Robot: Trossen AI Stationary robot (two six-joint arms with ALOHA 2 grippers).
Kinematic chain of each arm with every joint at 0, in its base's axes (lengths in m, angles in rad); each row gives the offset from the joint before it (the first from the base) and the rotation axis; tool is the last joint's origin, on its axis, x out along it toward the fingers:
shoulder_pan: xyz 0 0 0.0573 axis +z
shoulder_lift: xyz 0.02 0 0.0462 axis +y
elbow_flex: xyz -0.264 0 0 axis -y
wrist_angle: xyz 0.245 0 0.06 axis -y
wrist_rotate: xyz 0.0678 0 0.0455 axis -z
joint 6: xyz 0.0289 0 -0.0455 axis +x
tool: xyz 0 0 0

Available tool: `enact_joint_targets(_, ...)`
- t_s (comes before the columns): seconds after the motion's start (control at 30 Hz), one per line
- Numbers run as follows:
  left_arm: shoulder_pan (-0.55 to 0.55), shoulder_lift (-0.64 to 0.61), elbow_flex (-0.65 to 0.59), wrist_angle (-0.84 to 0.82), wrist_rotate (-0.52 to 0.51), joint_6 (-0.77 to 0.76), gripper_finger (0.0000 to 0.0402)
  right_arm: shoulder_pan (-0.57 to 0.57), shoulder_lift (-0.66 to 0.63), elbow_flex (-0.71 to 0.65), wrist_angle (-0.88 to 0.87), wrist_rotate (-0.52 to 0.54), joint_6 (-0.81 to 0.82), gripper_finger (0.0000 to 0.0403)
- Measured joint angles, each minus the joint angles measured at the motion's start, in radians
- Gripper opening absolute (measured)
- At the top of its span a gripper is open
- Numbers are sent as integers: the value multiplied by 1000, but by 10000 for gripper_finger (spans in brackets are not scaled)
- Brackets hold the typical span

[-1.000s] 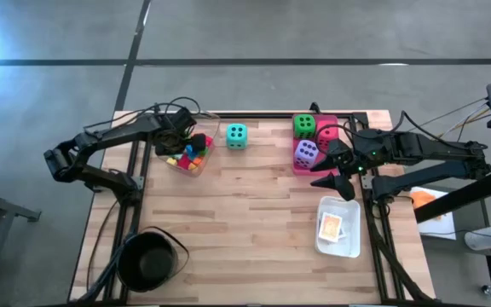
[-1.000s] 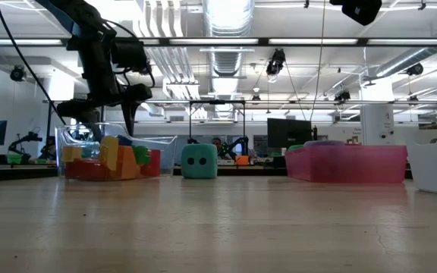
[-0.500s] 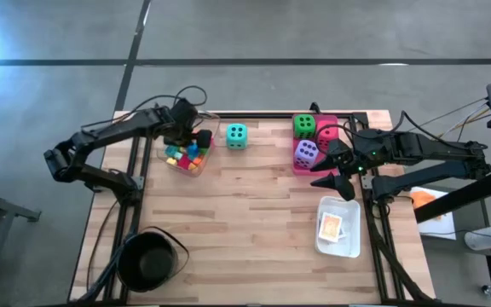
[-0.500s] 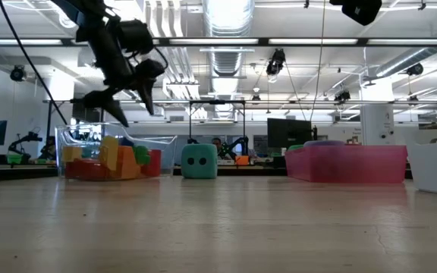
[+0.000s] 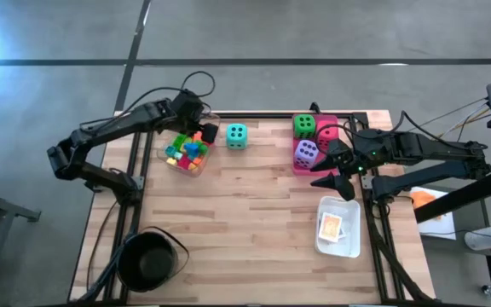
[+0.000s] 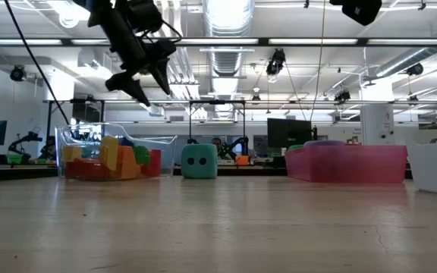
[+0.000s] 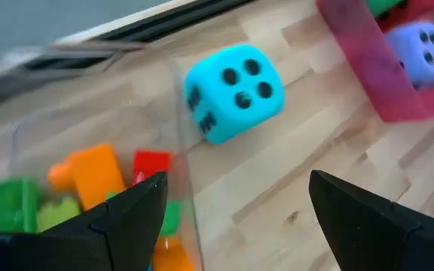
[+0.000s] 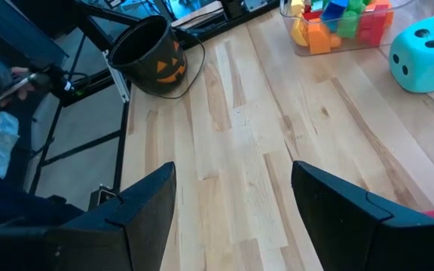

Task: Pick & Place Toys
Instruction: Put the blue die into the pink bin

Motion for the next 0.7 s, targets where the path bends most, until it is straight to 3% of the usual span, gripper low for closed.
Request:
enact_joint_targets(0.3, -85, 158, 102, 49, -84, 136, 323, 0, 0, 0, 1, 0, 5, 256)
enact_joint_targets(0.7, -151, 392, 241, 59, -103, 602, 323, 0, 0, 0, 11, 0, 8, 256)
